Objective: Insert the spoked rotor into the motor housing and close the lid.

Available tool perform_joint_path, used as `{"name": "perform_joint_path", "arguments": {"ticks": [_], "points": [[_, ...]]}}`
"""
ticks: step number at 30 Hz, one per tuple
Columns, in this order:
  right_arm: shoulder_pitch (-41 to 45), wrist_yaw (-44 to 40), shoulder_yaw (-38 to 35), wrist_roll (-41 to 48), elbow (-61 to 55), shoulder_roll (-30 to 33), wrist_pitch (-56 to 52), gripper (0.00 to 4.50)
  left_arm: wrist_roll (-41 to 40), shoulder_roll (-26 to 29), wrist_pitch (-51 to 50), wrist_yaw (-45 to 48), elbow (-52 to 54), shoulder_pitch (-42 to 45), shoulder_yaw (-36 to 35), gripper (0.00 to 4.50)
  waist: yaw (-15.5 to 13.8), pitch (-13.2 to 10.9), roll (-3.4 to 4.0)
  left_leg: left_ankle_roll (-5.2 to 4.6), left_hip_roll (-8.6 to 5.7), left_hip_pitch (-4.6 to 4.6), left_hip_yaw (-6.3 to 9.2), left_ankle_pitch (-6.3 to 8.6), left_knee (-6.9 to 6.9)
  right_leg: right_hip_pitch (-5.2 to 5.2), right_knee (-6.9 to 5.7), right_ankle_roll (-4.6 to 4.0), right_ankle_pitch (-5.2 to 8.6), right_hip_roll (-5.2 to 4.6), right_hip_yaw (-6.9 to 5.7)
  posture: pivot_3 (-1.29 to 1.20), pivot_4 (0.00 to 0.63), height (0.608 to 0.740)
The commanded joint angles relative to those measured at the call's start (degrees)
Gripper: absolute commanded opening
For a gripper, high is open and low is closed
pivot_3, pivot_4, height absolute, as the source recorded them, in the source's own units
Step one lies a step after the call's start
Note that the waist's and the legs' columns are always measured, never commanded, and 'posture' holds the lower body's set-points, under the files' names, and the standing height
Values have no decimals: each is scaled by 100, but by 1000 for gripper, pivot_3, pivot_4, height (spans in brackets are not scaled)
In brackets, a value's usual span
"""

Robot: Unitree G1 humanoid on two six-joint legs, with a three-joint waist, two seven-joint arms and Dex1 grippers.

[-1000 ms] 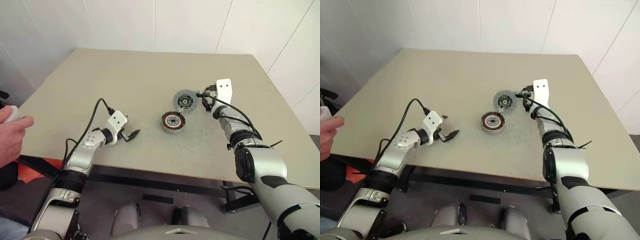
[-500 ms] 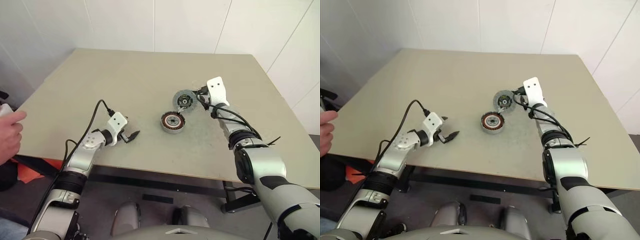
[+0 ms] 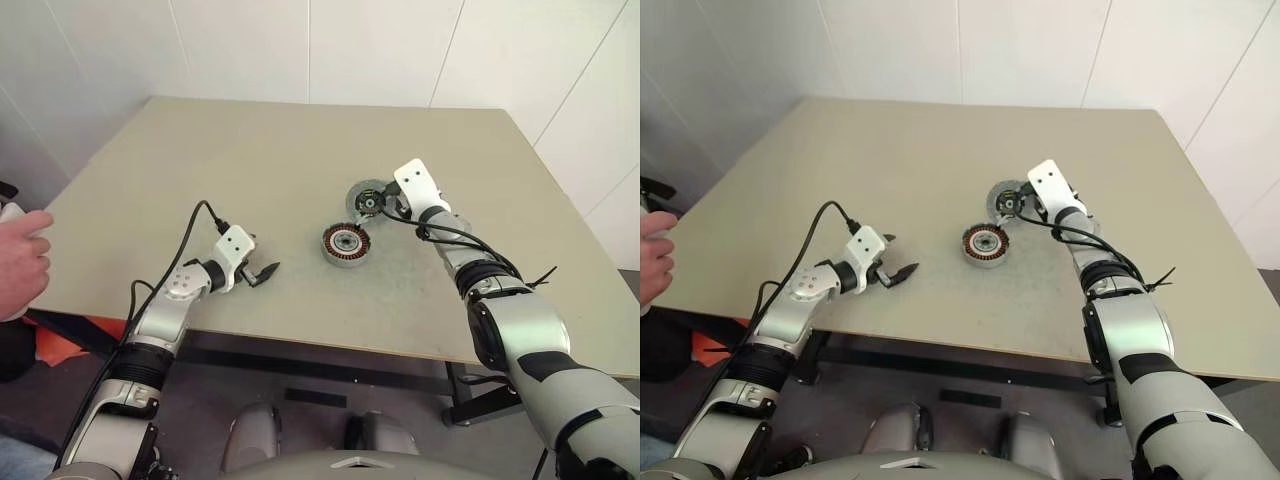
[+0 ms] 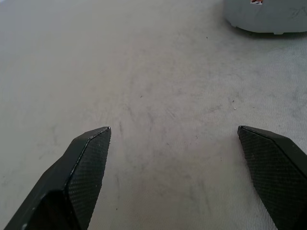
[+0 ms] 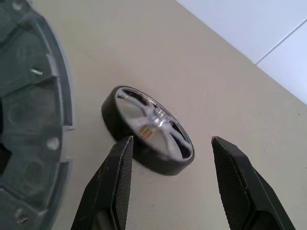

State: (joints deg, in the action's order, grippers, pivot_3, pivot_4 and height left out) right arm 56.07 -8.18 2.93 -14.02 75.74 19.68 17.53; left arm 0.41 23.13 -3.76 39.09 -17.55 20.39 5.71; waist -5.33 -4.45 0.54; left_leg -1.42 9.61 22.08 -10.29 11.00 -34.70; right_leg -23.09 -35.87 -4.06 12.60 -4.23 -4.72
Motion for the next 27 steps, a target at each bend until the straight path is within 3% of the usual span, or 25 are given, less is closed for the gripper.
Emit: {"name": "perform_joint_path", "arguments": {"ticks": [1, 15, 27], "points": [[286, 96, 42, -69, -67, -18, 125, 2928, 6, 66, 95, -24, 83, 38, -12, 4500, 0, 0, 0, 0, 0, 0, 0, 0, 0, 0, 0, 0, 0, 0, 0, 0, 0, 740], [342, -38, 21, -42, 17, -222, 19, 2928, 9, 102, 96, -63, 109, -11, -50, 4500, 35, 0, 0, 1, 1, -5, 0, -1, 0, 2, -3, 0, 0, 0, 1, 0, 0, 740], [194, -459, -452, 403, 94, -358, -557, 2928, 8, 126, 100, -98, 159, -79, -57, 4500, 135, 1, 0, 2, 1, -16, 1, -1, 0, 14, -4, 0, 0, 0, 1, 0, 0, 740]]}}
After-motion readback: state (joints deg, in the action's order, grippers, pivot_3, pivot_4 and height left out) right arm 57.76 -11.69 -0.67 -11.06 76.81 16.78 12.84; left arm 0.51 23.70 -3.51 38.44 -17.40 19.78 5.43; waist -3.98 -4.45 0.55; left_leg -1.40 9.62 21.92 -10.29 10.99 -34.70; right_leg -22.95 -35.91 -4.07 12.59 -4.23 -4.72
